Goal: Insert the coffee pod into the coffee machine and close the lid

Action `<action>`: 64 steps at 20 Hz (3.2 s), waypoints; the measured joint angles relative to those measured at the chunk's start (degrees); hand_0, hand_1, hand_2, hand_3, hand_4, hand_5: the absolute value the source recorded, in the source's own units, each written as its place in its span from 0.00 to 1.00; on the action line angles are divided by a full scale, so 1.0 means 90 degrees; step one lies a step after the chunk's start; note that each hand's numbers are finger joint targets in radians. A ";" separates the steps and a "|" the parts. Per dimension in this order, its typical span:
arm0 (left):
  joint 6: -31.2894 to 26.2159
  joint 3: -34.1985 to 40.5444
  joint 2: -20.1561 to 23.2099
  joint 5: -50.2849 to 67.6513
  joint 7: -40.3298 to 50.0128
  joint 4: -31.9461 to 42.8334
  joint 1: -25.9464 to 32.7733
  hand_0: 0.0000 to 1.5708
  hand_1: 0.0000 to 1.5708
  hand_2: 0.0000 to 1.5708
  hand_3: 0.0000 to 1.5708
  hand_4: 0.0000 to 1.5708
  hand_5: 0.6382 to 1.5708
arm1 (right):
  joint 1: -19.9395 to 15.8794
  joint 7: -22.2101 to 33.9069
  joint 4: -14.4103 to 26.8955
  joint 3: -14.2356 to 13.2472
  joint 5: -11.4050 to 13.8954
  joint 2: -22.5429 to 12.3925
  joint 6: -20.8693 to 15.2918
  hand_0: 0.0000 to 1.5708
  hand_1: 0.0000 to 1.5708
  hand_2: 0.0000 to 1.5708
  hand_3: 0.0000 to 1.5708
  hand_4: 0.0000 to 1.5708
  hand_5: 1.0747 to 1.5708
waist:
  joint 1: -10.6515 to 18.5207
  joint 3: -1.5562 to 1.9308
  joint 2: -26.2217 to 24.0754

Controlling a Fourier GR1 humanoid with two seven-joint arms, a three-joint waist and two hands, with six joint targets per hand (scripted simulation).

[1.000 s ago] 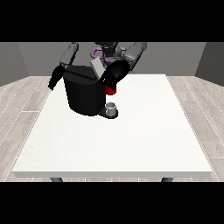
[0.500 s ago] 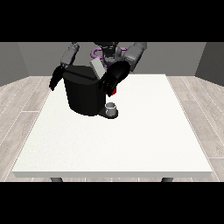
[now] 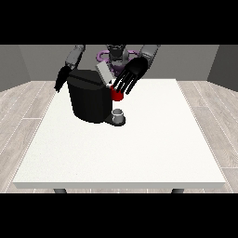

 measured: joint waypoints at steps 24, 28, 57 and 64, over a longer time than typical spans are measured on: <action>-0.0487 0.1936 -0.2766 0.3080 -0.0601 0.0066 0.3642 0.00 0.00 0.00 0.00 0.25 1.00 | 0.1338 -0.0232 -0.0317 -0.0072 -0.0682 -0.0139 0.0881 0.00 0.00 0.00 0.00 0.07 1.00 | 0.2176 -0.0012 -0.3387; -0.0543 0.1759 -0.2940 0.3299 -0.0452 -0.0203 0.4035 0.00 0.00 0.00 0.00 0.26 1.00 | 0.1109 -0.0062 -0.0357 -0.0114 -0.0663 -0.0423 0.1086 0.00 0.00 0.00 0.00 0.00 1.00 | 0.2466 -0.0010 -0.3546; -0.0514 0.0327 -0.2899 0.5086 0.0905 -0.4060 0.5741 0.00 0.00 0.00 0.00 0.23 1.00 | -0.0961 0.0295 0.1449 -0.0758 -0.1404 -0.0574 0.1245 0.00 0.00 0.00 0.00 0.00 1.00 | 0.3059 -0.0007 -0.2089; -0.0357 0.0316 -0.2772 0.5210 0.1078 -0.4677 0.6017 0.00 0.00 0.00 0.00 0.23 1.00 | -0.1351 0.0201 0.1628 -0.0612 -0.1359 -0.0600 0.1414 0.00 0.00 0.00 0.00 0.11 1.00 | 0.2892 -0.0011 -0.1813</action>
